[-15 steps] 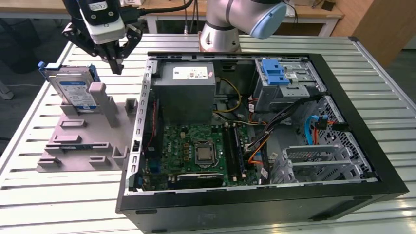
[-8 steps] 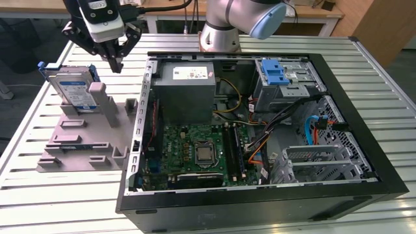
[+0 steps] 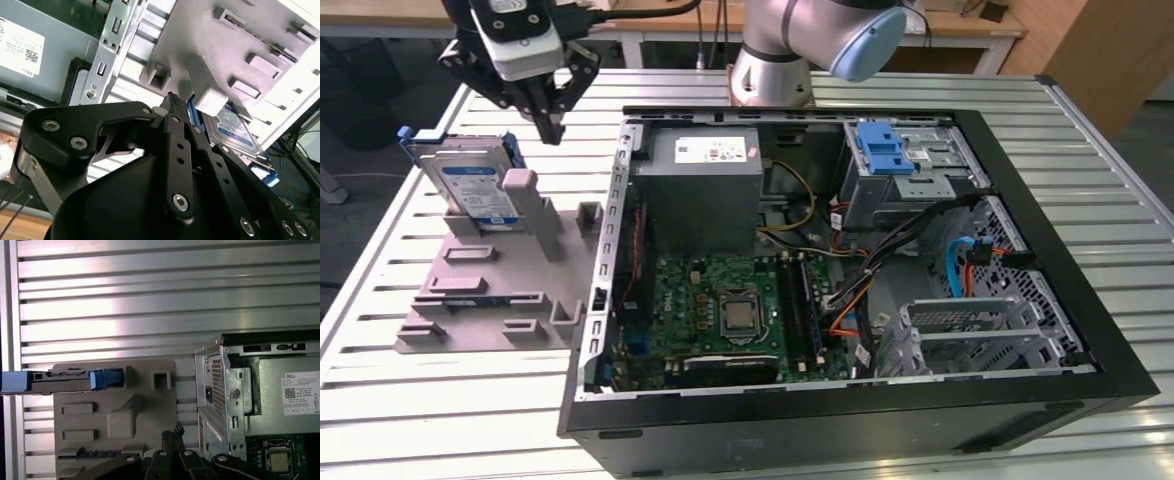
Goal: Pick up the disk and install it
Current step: 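Reach for the disk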
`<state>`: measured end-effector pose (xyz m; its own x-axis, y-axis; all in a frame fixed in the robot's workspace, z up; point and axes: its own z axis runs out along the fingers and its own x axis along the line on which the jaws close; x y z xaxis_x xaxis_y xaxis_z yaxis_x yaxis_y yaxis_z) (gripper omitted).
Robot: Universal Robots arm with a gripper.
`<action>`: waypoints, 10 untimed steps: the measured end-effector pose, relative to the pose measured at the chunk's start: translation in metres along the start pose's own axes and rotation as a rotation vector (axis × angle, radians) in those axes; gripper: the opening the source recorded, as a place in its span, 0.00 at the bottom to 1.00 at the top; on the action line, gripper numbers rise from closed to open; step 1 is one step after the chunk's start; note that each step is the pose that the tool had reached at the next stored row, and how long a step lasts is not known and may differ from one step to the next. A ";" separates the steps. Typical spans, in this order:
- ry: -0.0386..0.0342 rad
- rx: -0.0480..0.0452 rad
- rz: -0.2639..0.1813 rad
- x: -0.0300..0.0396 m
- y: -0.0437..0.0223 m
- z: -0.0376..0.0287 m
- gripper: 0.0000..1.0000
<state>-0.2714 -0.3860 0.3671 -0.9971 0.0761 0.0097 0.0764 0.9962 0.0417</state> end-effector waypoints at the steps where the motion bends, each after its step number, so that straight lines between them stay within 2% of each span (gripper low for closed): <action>1: 0.0000 -0.0001 0.000 0.0019 0.0004 0.0001 0.11; 10: 0.0000 -0.0001 0.000 0.0163 0.0027 0.0006 0.11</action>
<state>-0.2875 -0.3821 0.3668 -0.9970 0.0762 0.0097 0.0765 0.9962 0.0418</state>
